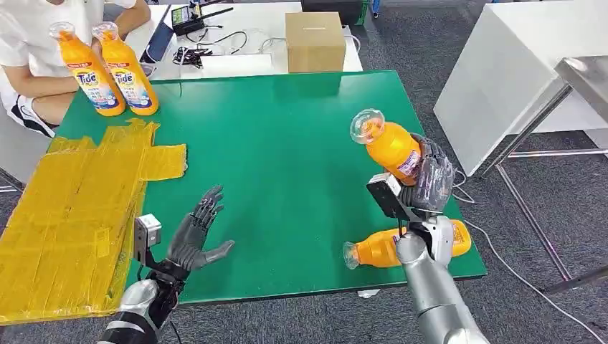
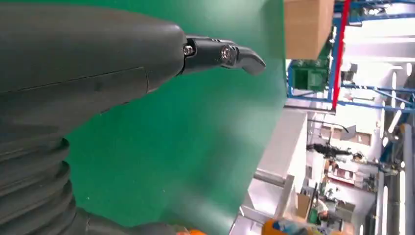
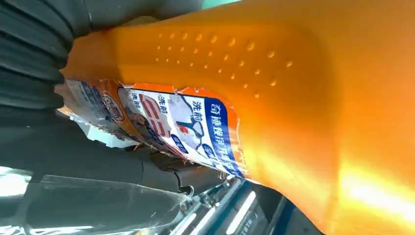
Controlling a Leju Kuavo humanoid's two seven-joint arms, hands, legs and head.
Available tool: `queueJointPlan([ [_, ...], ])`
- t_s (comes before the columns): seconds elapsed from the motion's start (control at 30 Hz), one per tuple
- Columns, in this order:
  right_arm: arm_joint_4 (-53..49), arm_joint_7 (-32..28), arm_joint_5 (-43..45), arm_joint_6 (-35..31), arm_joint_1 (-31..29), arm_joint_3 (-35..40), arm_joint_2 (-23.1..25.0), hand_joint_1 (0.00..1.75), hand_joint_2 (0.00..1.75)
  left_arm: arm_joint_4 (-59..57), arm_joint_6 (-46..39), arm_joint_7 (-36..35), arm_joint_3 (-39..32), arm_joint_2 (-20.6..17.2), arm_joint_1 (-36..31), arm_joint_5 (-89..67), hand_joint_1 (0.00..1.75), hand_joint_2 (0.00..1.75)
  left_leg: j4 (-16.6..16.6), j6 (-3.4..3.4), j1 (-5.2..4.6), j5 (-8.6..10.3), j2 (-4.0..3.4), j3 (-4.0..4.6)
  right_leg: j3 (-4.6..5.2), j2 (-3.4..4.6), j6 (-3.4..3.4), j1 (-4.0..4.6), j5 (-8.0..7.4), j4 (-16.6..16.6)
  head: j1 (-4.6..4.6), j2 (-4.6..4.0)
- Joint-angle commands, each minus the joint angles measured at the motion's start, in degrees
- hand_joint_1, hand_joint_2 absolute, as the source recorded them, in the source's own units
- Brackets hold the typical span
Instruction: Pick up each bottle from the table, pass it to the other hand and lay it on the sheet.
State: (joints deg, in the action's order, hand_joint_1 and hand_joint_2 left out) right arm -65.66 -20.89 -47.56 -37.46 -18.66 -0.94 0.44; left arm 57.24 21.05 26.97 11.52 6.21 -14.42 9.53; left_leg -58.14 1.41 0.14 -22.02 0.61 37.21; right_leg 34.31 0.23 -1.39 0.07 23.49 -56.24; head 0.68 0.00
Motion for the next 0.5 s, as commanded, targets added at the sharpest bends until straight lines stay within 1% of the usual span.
queueJointPlan([
  [0.03,2.4,-1.3,13.4,9.2,-1.9,4.0,1.6,1.75,1.75,-0.1,-0.4,-0.4,3.8,-2.0,-3.1,-1.3,0.00,1.75,0.0,-0.07,0.00,-0.08,-0.08,-0.16,-0.12,0.04,0.01,0.00,0.07,0.0,0.00,0.00],
  [0.07,4.0,-1.8,17.6,12.6,-2.6,4.5,2.4,1.75,1.75,0.7,-1.3,-0.4,4.7,-2.1,-3.4,-2.7,0.00,1.75,0.0,-0.07,0.02,-0.08,-0.09,-0.11,-0.08,0.06,0.02,0.02,0.05,0.0,0.00,0.00],
  [0.1,5.3,-2.3,20.4,14.6,-3.1,5.0,3.0,1.75,1.75,1.4,-2.1,-0.4,5.3,-2.0,-3.6,-3.4,0.00,1.75,0.0,-0.09,0.02,-0.14,-0.13,-0.22,-0.19,0.08,0.02,0.03,0.10,0.0,0.00,0.00],
  [0.17,7.4,-3.0,26.3,19.7,-3.8,6.2,4.4,1.75,1.75,2.5,-4.5,-0.6,7.3,-1.9,-4.3,-6.4,0.00,1.75,0.0,-0.06,0.02,-0.06,-0.13,-0.10,-0.06,0.10,0.01,0.02,0.02,0.0,-0.02,0.00],
  [0.2,7.8,-3.2,27.9,21.3,-4.0,6.5,4.8,1.75,1.75,2.8,-4.9,-0.6,7.8,-1.8,-4.4,-6.8,0.00,1.75,0.0,-0.08,0.02,-0.11,-0.22,-0.18,-0.12,0.17,0.01,0.02,0.05,0.0,-0.02,0.00],
  [0.23,8.4,-3.5,30.4,24.6,-4.1,7.1,5.5,1.75,1.75,3.2,-5.0,-0.6,8.4,-1.6,-4.6,-7.2,0.00,1.75,0.0,-0.09,0.04,-0.11,-0.24,-0.16,-0.10,0.19,0.02,0.04,0.03,0.0,-0.02,0.00],
  [0.27,8.9,-3.7,31.3,26.0,-4.2,8.1,5.8,1.75,1.75,3.7,-5.2,-0.5,8.9,-1.5,-4.6,-7.3,0.00,1.75,0.0,-0.07,0.02,-0.08,-0.19,-0.11,-0.06,0.14,0.01,0.03,0.02,0.0,-0.02,0.00],
  [0.3,9.3,-3.7,31.4,26.3,-4.3,9.0,6.1,1.75,1.75,4.1,-5.3,-0.6,9.2,-1.5,-4.6,-7.3,0.00,1.75,0.0,-0.09,0.01,-0.11,-0.21,-0.22,-0.15,0.13,0.01,0.01,0.07,0.0,-0.02,0.00],
  [0.37,10.4,-3.6,31.8,27.2,-4.5,11.0,6.8,1.75,1.75,5.2,-5.3,-0.5,9.8,-1.6,-4.5,-7.1,0.00,1.75,0.0,-0.07,0.02,-0.06,-0.14,-0.11,-0.07,0.09,0.01,0.02,0.03,0.0,-0.02,0.00],
  [0.4,11.5,-3.6,31.6,27.4,-4.9,12.2,7.0,1.75,1.75,5.7,-5.1,-0.6,10.1,-1.6,-4.5,-6.7,0.00,1.75,0.0,-0.09,0.04,-0.14,-0.22,-0.24,-0.18,0.16,0.01,0.04,0.08,0.0,-0.02,0.00],
  [0.5,14.5,-3.7,31.7,28.3,-5.9,15.1,7.9,1.75,1.75,6.9,-3.3,-1.1,10.7,-1.6,-4.2,-4.3,0.00,1.75,0.0,-0.06,0.04,-0.05,-0.17,-0.08,-0.04,0.13,0.01,0.04,0.01,0.0,-0.02,0.00],
])
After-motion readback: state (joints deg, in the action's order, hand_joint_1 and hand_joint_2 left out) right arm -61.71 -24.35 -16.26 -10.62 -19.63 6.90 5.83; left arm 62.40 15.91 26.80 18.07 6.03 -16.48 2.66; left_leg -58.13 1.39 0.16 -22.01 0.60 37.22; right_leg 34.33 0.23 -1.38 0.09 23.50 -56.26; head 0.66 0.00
